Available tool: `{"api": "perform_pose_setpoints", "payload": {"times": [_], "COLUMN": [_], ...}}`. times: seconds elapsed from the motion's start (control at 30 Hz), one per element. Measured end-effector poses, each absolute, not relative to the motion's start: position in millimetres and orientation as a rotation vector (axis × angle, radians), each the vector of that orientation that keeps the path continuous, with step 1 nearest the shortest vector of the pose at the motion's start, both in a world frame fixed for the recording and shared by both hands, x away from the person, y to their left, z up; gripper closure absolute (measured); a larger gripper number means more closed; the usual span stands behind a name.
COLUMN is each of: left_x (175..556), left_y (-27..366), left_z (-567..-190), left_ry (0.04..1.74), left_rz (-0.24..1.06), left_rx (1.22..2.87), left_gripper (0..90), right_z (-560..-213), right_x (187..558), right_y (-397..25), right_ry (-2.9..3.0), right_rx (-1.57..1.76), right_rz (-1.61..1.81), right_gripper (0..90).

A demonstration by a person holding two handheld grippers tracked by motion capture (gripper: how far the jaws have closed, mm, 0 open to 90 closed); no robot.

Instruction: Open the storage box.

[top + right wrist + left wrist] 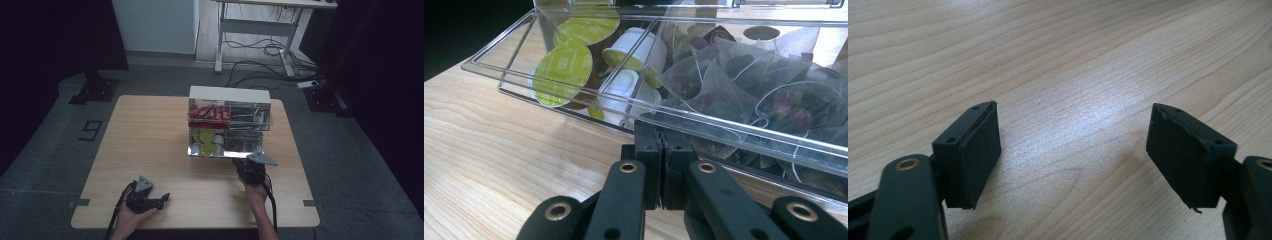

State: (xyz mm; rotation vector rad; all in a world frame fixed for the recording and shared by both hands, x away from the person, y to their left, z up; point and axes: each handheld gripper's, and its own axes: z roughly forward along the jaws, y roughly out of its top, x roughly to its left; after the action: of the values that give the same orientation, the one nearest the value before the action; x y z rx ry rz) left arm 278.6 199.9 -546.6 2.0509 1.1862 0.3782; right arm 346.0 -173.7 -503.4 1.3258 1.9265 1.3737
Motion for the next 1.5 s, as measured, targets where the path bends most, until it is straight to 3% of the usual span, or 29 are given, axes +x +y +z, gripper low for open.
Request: {"api": "perform_pose_setpoints", "payload": {"times": [1.5], "left_x": [279.2], "left_y": [200.6], "left_z": [-546.7], "left_ry": [1.187], "left_rz": [0.369], "left_rx": [2.042], "left_gripper": [22.0], "right_z": [-493.7], "right_x": [354.5], "right_y": [-168.8], "right_ry": [1.92], "right_rx": [1.323], "right_rz": [1.401], "right_gripper": [89.2]}}
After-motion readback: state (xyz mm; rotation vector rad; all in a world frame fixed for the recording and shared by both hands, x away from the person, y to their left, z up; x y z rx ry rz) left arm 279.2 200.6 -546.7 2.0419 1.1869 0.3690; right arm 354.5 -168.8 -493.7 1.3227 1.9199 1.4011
